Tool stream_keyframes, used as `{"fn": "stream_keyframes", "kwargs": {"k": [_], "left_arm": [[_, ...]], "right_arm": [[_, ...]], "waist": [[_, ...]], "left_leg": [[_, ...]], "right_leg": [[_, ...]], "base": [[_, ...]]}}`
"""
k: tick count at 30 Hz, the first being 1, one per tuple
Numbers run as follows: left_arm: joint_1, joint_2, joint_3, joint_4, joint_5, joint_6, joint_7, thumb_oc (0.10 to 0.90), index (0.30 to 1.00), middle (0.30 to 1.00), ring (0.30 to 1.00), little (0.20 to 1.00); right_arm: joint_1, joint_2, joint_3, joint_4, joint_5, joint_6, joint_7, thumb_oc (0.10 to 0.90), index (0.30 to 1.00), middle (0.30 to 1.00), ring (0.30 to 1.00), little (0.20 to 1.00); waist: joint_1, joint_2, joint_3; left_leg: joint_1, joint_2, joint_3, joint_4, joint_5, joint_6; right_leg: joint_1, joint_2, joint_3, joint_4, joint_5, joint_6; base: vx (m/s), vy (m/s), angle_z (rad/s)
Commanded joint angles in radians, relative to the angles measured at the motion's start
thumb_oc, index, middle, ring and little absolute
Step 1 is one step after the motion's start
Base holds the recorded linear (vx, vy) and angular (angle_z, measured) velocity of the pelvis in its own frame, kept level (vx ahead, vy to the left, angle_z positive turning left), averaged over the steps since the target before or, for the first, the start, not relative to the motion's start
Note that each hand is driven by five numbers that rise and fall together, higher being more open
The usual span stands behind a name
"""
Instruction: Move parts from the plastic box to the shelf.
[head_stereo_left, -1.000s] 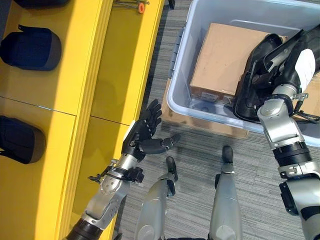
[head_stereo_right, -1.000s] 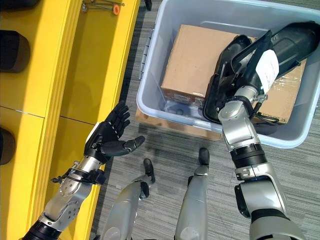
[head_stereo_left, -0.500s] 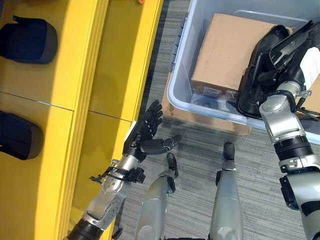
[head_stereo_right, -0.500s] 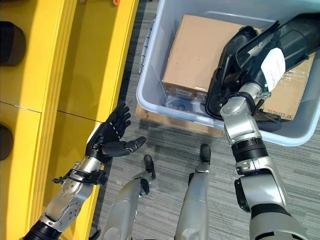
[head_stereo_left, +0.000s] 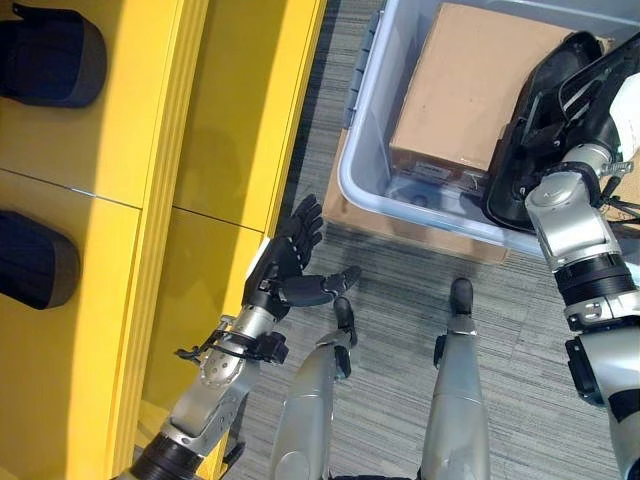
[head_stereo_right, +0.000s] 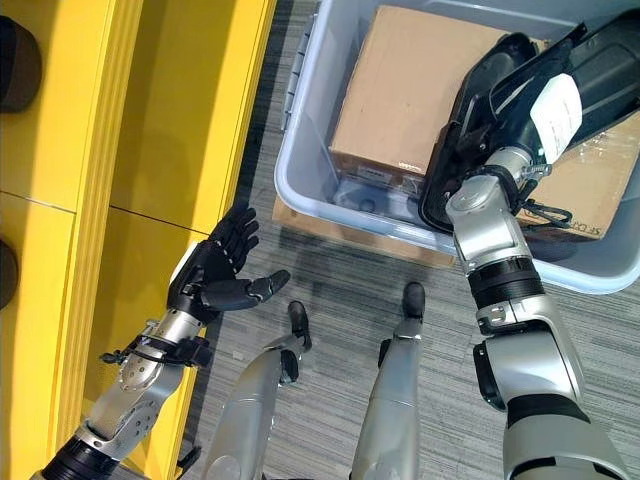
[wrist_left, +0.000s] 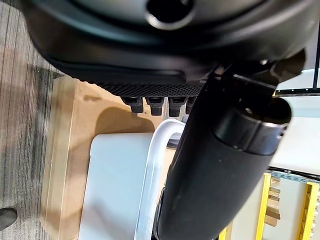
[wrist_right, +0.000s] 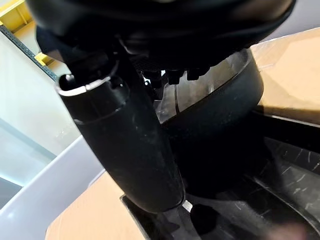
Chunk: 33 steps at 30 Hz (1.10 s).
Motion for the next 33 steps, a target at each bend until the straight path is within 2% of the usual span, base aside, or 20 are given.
{"fn": "stream_keyframes", "kwargs": {"k": [1, 5, 13, 27, 33], "left_arm": [[0.011, -0.005, 0.002, -0.124, 0.01, -0.111, 0.006, 0.9, 1.0, 1.0, 1.0, 1.0], [0.019, -0.001, -0.006, -0.127, 0.012, -0.11, 0.008, 0.9, 1.0, 1.0, 1.0, 1.0], [0.022, -0.002, -0.02, -0.131, 0.033, -0.11, 0.023, 0.9, 1.0, 1.0, 1.0, 1.0], [0.017, -0.006, -0.035, -0.125, 0.045, -0.114, 0.047, 0.9, 1.0, 1.0, 1.0, 1.0], [0.017, -0.004, -0.036, -0.124, 0.046, -0.121, 0.049, 0.9, 1.0, 1.0, 1.0, 1.0]], "right_arm": [[-0.178, -0.159, 0.06, -0.032, -0.068, -0.033, -0.044, 0.9, 1.0, 1.0, 1.0, 1.0], [-0.164, -0.163, 0.057, -0.014, -0.068, -0.028, -0.045, 0.9, 1.0, 1.0, 1.0, 1.0], [-0.176, -0.169, 0.059, 0.024, -0.042, -0.05, -0.053, 0.9, 1.0, 1.0, 1.0, 1.0], [-0.161, -0.179, 0.052, 0.034, 0.007, -0.071, -0.053, 0.9, 1.0, 1.0, 1.0, 1.0], [-0.162, -0.186, 0.056, 0.017, 0.027, -0.058, -0.06, 0.9, 1.0, 1.0, 1.0, 1.0]], "waist": [[0.015, 0.139, -0.003], [0.019, 0.137, -0.003], [0.02, 0.132, -0.003], [0.01, 0.139, -0.003], [0.01, 0.142, -0.003]], "left_leg": [[-0.027, -0.079, 0.033, 0.142, -0.191, 0.081], [-0.058, -0.076, 0.019, 0.226, -0.254, 0.085], [-0.115, -0.072, 0.02, 0.303, -0.296, 0.091], [-0.179, -0.068, 0.032, 0.364, -0.325, 0.101], [-0.198, -0.068, 0.031, 0.371, -0.325, 0.102]], "right_leg": [[-0.002, 0.099, -0.091, 0.074, -0.161, -0.125], [-0.025, 0.103, -0.079, 0.151, -0.212, -0.128], [-0.08, 0.117, -0.076, 0.221, -0.241, -0.133], [-0.159, 0.133, -0.057, 0.295, -0.269, -0.146], [-0.179, 0.135, -0.053, 0.314, -0.278, -0.15]], "base": [[-0.01, -0.034, 0.04], [0.04, -0.039, 0.07], [0.0, -0.014, 0.02], [0.0, -0.001, -0.01], [0.0, 0.0, 0.01]]}}
